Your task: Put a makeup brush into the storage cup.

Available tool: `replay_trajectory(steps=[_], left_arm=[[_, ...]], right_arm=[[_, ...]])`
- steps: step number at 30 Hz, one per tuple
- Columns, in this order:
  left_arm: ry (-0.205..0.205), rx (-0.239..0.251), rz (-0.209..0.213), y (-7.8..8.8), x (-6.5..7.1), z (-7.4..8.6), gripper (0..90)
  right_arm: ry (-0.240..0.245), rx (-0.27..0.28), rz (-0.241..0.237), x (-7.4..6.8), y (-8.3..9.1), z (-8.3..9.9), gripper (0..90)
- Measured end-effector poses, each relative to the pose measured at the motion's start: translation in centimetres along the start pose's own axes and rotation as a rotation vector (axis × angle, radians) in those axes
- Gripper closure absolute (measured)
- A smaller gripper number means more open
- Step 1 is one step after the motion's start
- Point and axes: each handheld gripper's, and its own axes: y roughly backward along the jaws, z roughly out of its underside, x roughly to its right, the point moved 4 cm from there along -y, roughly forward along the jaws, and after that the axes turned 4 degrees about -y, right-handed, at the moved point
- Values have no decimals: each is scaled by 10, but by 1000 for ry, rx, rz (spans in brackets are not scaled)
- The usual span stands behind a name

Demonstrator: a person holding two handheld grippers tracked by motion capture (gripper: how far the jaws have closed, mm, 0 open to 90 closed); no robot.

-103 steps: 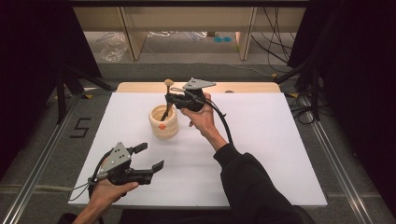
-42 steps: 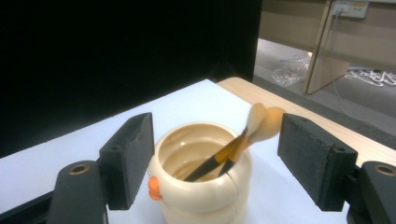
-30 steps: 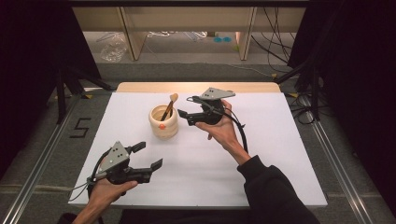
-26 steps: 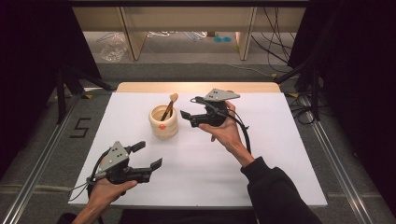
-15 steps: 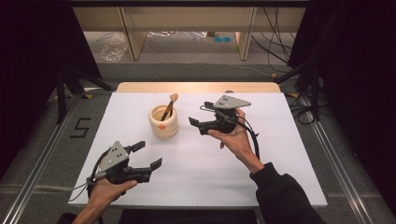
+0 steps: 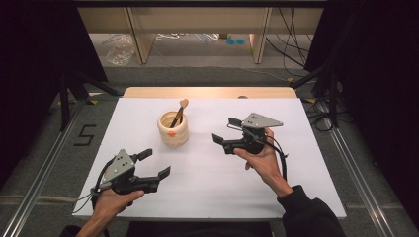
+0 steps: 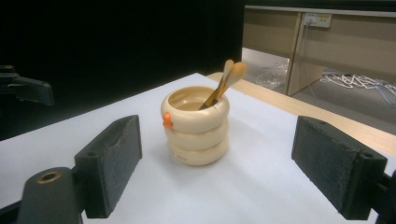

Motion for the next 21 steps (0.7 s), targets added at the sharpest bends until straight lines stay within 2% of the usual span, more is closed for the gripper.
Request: replay_trajectory(steps=[5, 7, 9, 14, 17, 19, 21], left_arm=[[3, 4, -2, 0, 0, 0, 159], [1, 5, -3, 0, 0, 0, 159], [2, 4, -4, 0, 0, 0, 159], [2, 4, -4, 0, 0, 0, 159], [-6, 6, -5, 1, 0, 0, 159], [-6, 7, -7, 0, -1, 0, 159], [-12, 9, -8, 0, -1, 0, 159]], right_arm=[[-7, 23, 9, 0, 15, 8, 169], [-25, 25, 9, -1, 23, 11, 168], [4, 51, 34, 0, 28, 12, 167], [3, 61, 44, -2, 40, 17, 166], [-13, 67, 47, -4, 45, 21, 165], [-40, 39, 37, -7, 49, 25, 165], [-36, 52, 42, -8, 51, 27, 166]])
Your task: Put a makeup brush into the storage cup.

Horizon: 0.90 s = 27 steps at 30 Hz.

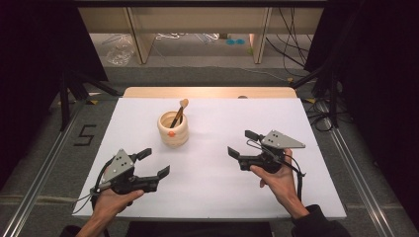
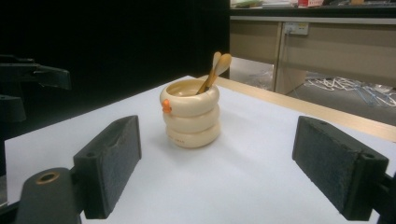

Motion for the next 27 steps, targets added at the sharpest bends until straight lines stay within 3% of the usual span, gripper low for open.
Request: replay_trajectory(steps=[1, 3, 4, 12, 14, 19, 22, 27], left_arm=[[4, 0, 0, 0, 0, 0, 159], [4, 2, 1, 0, 0, 0, 159], [4, 3, 0, 0, 0, 0, 159], [2, 8, 4, 0, 1, 0, 159], [1, 9, 4, 0, 1, 0, 159], [0, 8, 4, 0, 0, 0, 159], [18, 10, 2, 0, 1, 0, 159], [1, 8, 7, 0, 1, 0, 159]], right_arm=[[29, 11, 11, 1, 1, 0, 165], [9, 0, 10, -3, 4, 3, 165], [29, 8, 10, -3, 5, 4, 165], [11, 0, -4, -12, 13, 12, 162], [28, 15, -11, -13, 14, 13, 162], [10, 5, 6, -16, 19, 17, 162], [19, 5, -8, -18, 20, 19, 162], [26, -3, 5, -19, 25, 22, 162]])
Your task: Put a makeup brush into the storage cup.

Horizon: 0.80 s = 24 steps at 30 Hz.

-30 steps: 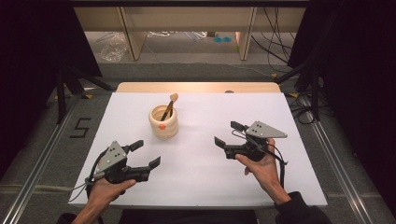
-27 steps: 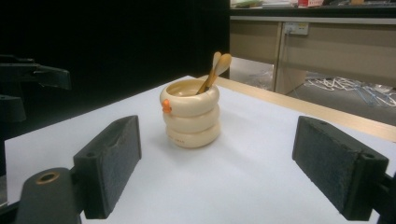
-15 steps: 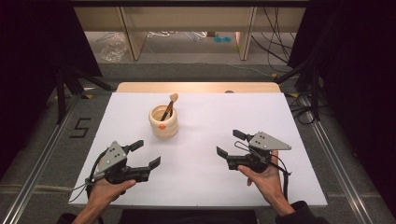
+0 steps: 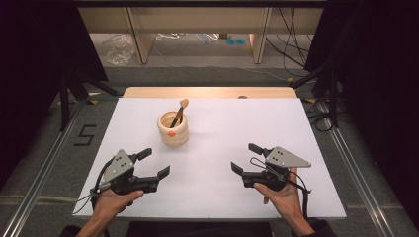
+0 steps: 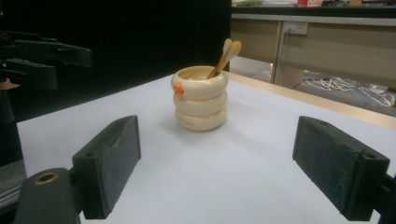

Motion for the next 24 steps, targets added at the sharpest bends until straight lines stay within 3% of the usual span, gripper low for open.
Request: replay_trajectory(steps=[14, 24], left_arm=[[1, -1, 8, -1, 2, 1, 159], [17, 1, 5, -2, 1, 2, 159]], right_arm=[[6, -8, 24, 0, 16, 9, 162], [-5, -13, 42, 2, 17, 13, 162]])
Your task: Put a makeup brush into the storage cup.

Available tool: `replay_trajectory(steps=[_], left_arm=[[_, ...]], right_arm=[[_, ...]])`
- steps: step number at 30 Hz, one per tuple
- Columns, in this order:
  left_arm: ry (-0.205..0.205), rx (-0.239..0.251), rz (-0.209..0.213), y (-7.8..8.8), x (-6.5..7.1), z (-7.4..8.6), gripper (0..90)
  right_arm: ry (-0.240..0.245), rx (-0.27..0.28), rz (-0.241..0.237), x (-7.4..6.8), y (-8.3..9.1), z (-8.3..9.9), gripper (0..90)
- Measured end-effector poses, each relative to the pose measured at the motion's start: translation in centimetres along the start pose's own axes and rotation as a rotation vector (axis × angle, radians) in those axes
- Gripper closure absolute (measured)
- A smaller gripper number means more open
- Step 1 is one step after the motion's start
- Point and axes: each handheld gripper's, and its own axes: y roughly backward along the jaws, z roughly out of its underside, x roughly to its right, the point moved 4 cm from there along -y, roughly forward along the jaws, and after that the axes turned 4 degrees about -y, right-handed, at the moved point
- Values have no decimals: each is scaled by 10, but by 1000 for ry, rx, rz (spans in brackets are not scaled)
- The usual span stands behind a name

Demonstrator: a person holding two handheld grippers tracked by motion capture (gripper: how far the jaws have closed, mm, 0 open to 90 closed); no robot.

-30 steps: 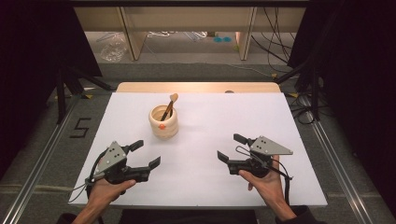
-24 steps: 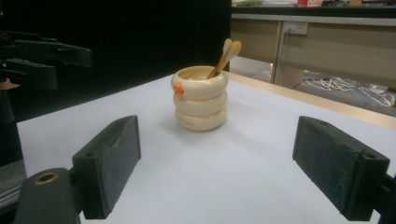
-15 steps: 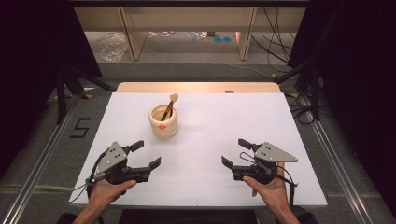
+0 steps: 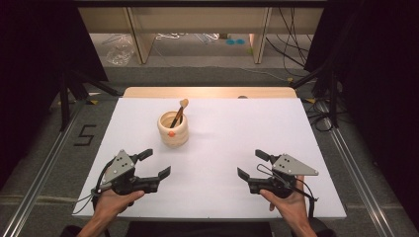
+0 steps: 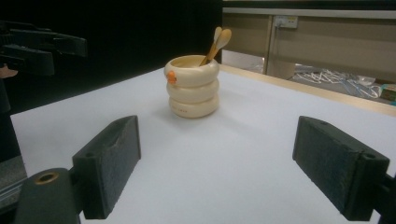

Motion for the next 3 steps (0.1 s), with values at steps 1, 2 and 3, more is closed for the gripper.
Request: replay_trajectory(steps=[1, 2, 3], left_arm=[[-1, 0, 1, 0, 0, 0, 159], [-2, -2, 1, 0, 0, 0, 159], [-12, -3, 3, 0, 0, 0, 159]], right_arm=[[-6, 21, -13, 0, -2, 0, 162], [-4, 13, -12, 0, -1, 0, 162], [-5, 7, -9, 0, -1, 0, 162]])
